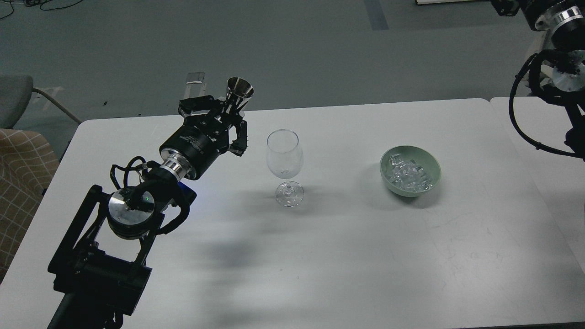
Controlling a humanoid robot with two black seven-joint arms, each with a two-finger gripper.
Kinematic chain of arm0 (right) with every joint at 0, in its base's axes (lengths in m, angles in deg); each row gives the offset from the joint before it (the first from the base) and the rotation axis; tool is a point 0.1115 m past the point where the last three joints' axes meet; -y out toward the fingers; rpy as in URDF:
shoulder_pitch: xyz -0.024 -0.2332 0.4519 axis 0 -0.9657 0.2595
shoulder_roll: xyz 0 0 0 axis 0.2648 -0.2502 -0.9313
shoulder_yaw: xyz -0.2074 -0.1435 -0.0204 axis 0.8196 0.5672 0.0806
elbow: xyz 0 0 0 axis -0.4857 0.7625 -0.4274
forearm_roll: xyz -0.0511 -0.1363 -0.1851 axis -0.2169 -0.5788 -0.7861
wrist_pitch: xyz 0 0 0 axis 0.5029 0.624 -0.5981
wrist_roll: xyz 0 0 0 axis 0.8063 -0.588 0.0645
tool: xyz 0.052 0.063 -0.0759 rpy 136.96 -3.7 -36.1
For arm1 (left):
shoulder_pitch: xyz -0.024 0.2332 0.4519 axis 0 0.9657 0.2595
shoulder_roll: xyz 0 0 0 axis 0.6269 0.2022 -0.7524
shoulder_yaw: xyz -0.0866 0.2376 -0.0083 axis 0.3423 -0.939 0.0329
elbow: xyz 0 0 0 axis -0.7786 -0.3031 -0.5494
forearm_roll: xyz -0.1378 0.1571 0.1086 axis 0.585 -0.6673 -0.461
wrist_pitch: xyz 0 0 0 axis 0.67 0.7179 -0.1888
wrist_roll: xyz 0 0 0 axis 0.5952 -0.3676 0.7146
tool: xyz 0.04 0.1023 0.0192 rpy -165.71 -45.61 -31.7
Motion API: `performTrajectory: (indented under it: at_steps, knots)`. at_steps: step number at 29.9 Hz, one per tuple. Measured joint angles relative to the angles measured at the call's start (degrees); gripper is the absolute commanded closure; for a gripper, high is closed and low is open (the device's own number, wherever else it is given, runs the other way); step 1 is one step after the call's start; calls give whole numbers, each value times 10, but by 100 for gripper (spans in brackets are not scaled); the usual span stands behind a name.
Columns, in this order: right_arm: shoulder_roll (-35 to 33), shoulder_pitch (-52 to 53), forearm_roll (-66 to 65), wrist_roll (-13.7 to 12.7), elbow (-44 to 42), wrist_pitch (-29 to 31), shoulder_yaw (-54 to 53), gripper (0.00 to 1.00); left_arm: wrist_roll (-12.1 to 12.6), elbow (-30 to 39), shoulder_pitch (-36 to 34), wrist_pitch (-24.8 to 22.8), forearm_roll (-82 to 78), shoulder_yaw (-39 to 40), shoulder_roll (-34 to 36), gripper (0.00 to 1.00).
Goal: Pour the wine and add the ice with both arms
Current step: 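Lift the jigger with the left gripper and carry it toward the wine glass, then tilt the jigger over the wine glass rim with the left gripper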
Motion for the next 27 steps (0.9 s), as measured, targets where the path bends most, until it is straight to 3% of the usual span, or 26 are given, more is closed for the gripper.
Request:
performTrajectory:
  at_steps: [13,27]
  knots:
    - [-3,0,1,0,0,0,0,0,-1,-21,-6,-51,-83,-15,6,100]
    - [2,1,0,0,-5,1,1,0,-1,-42,-18,-69,-152,-32,7,100]
